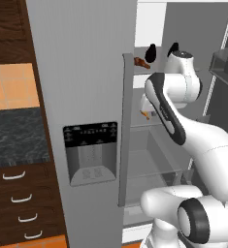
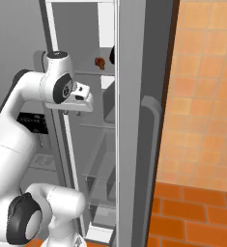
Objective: Place one avocado and one chicken drumstick in each tupperware on the nearby counter, to pack two identical lunches.
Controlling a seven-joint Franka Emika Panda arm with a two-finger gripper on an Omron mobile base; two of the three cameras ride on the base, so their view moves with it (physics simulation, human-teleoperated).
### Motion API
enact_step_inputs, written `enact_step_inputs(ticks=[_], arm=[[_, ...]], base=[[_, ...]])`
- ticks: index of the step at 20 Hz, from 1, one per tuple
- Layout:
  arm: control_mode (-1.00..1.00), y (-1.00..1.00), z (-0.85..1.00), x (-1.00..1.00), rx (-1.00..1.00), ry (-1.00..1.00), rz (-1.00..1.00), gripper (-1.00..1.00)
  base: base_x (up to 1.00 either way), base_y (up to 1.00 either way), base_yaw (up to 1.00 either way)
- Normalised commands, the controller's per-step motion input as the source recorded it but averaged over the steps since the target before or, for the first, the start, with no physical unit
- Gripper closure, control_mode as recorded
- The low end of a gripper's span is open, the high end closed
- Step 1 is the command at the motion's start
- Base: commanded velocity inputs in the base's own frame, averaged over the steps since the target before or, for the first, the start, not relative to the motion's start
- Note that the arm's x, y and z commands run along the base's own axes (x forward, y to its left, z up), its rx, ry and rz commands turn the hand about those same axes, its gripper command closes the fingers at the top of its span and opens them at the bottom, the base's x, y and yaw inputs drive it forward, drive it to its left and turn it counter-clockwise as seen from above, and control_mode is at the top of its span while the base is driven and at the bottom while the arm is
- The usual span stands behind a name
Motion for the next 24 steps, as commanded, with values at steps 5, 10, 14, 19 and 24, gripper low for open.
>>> enact_step_inputs(ticks=[5, 10, 14, 19, 24], arm=[[-1.0, -0.1, 0.11, -0.02, 0.0, -0.12, 0.0, -1.0], [-1.0, -0.19, 0.55, 0.0, 0.0, -0.29, 0.02, -1.0], [-1.0, -0.09, 0.61, 0.1, 0.0, -0.29, 0.07, -1.0], [-1.0, 0.0, 0.5, 0.36, -0.02, -0.24, 0.08, -1.0], [-1.0, -0.09, 0.18, 0.51, 0.0, -0.09, 0.05, -1.0]], base=[[0.0, 0.0, 0.0], [0.0, 0.0, 0.0], [0.0, 0.0, 0.0], [0.0, 0.0, 0.0], [0.0, 0.0, 0.0]])
